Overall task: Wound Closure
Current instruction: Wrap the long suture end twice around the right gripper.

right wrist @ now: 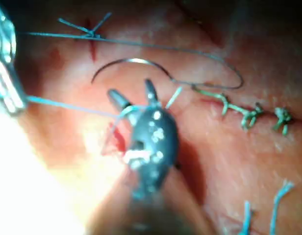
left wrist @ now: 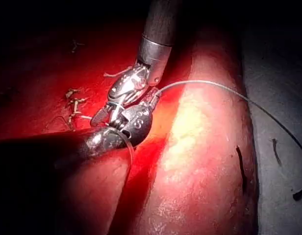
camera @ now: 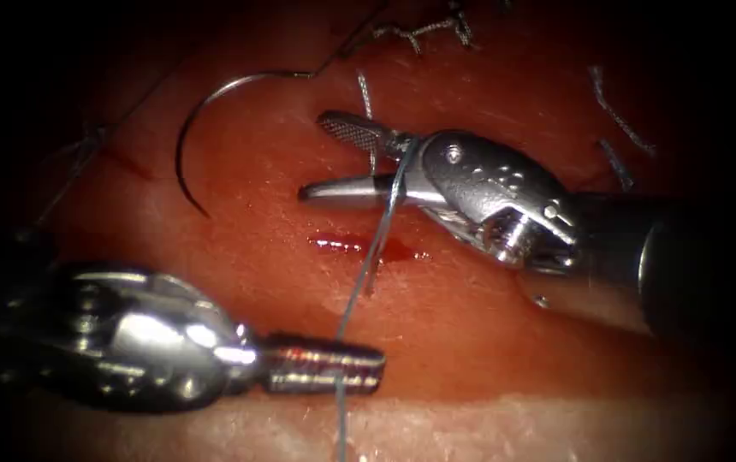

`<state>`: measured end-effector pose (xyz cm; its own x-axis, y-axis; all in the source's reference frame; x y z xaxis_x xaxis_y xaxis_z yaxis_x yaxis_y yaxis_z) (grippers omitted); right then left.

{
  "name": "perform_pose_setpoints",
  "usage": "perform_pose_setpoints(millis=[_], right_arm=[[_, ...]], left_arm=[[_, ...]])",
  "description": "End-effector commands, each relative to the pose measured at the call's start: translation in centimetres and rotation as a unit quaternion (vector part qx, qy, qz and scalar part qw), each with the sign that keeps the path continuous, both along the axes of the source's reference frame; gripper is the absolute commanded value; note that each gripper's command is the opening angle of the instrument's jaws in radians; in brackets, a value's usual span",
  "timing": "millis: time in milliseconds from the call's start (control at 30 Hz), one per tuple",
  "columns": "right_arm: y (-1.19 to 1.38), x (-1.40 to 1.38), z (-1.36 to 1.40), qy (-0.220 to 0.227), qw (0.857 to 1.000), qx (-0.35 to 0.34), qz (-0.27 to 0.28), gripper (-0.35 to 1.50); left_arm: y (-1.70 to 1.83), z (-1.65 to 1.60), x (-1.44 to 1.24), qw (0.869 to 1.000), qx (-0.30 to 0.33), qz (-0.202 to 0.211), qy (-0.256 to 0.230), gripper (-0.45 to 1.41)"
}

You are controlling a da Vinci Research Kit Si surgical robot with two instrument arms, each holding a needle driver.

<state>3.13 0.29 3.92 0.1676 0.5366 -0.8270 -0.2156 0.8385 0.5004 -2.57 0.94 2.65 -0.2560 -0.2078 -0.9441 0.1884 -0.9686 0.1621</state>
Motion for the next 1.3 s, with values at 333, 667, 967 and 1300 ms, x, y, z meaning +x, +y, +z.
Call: perform_pose_setpoints(millis=[333,667,967,1300], right_arm=[[-0.19,0.10,0.18,-0.008,1.000,-0.004,-0.023,0.68],[-0.33,0.15,0.15,0.005,0.999,-0.003,-0.051,0.64],[-0.44,0.21,0.10,0.016,0.997,-0.001,-0.075,0.61],[-0.55,0.25,0.01,0.036,0.993,0.002,-0.116,0.53]], left_arm=[[0.37,-0.09,0.21,1.000,-0.011,-0.015,-0.003,-0.45],[0.77,0.05,0.36,0.999,-0.015,-0.040,-0.005,-0.45],[1.08,0.26,0.25,0.997,-0.014,-0.065,-0.027,-0.45],[1.40,0.54,0.01,0.995,0.017,-0.074,-0.071,-0.45]])
